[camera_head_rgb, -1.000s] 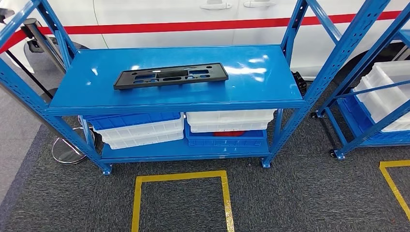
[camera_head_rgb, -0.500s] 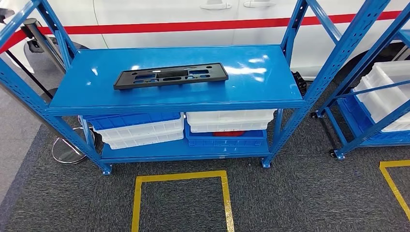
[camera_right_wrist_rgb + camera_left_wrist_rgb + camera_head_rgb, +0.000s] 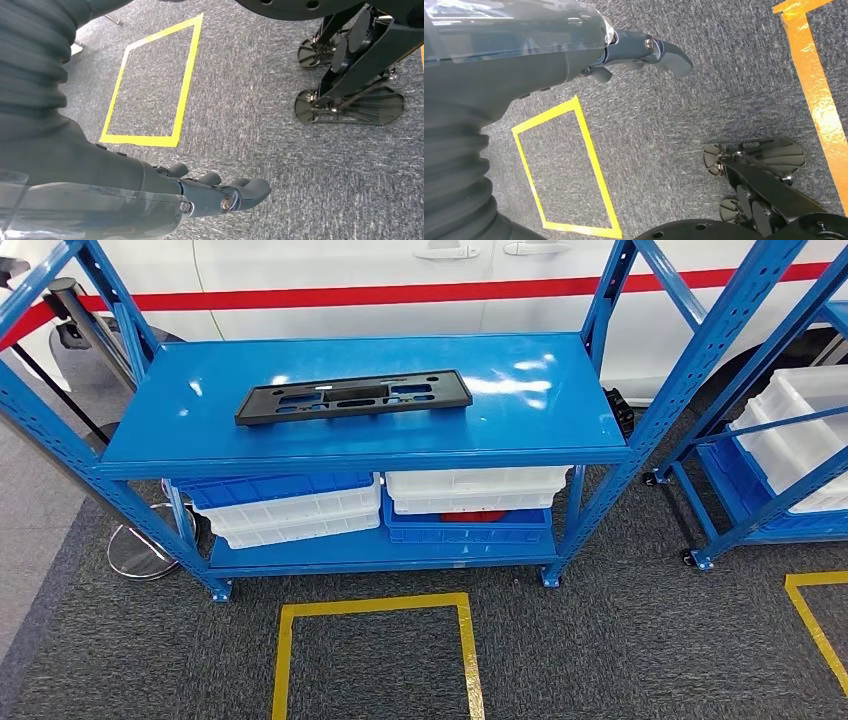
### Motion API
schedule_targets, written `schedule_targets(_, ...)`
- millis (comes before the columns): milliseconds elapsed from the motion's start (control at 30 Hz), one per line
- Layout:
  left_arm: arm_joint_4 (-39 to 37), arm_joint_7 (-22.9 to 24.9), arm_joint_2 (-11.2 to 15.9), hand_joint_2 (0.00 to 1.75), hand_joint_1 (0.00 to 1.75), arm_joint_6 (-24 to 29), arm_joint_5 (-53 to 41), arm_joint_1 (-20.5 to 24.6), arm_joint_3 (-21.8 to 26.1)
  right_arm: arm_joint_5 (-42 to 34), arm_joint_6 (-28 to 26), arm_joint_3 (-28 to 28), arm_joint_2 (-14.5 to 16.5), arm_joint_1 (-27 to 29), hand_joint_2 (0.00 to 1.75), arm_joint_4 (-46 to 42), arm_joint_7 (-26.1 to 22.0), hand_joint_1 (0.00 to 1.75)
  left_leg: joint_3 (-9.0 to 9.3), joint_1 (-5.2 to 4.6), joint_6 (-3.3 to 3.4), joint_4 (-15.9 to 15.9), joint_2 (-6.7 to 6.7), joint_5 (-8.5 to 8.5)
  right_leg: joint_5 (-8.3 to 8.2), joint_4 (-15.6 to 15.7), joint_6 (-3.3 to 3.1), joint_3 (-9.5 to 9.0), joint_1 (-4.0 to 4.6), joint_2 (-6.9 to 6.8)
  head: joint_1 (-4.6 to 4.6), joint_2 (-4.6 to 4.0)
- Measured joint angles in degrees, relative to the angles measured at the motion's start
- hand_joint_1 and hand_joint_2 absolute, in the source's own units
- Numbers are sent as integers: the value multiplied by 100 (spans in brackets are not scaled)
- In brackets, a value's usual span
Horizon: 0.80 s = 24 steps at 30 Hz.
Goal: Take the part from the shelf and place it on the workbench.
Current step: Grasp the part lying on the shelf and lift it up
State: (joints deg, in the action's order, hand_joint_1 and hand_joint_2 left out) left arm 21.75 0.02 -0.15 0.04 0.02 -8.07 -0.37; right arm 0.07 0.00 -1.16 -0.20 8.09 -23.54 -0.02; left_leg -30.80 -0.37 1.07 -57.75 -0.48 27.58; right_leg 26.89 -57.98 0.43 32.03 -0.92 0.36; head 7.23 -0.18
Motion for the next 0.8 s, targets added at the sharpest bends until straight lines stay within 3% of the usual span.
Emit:
schedule_targets(33,0,0,0,175,0,0,0,0,0,0,0,0,0,0,175,0,0,0,0,0,0,0,0,0,0,0,0,0,0,0,0,-1)
schedule_targets(167,0,0,0,0,0,0,0,0,0,0,0,1,0,0,0,0,0,0,0,0,0,0,0,0,0,0,0,0,0,0,0,-1)
schedule_targets(233,0,0,0,0,0,0,0,0,0,0,0,2,0,0,0,0,0,0,0,0,0,0,0,0,0,0,0,0,0,0,0,-1)
schedule_targets(367,0,0,0,175,0,0,0,0,0,0,0,2,0,0,175,0,0,0,0,0,0,0,0,0,0,0,0,0,0,0,0,-1)
schedule_targets(500,0,1,-14,175,0,61,75,35,-152,-36,-64,101,0,-24,175,19,-6,0,5,0,0,0,0,0,0,0,0,0,0,0,0,0)
schedule_targets(800,-53,93,-79,175,0,664,707,330,-1363,-364,-653,762,0,-236,175,227,-132,0,7,0,0,-1,0,0,-1,0,0,-7,0,0,0,0)
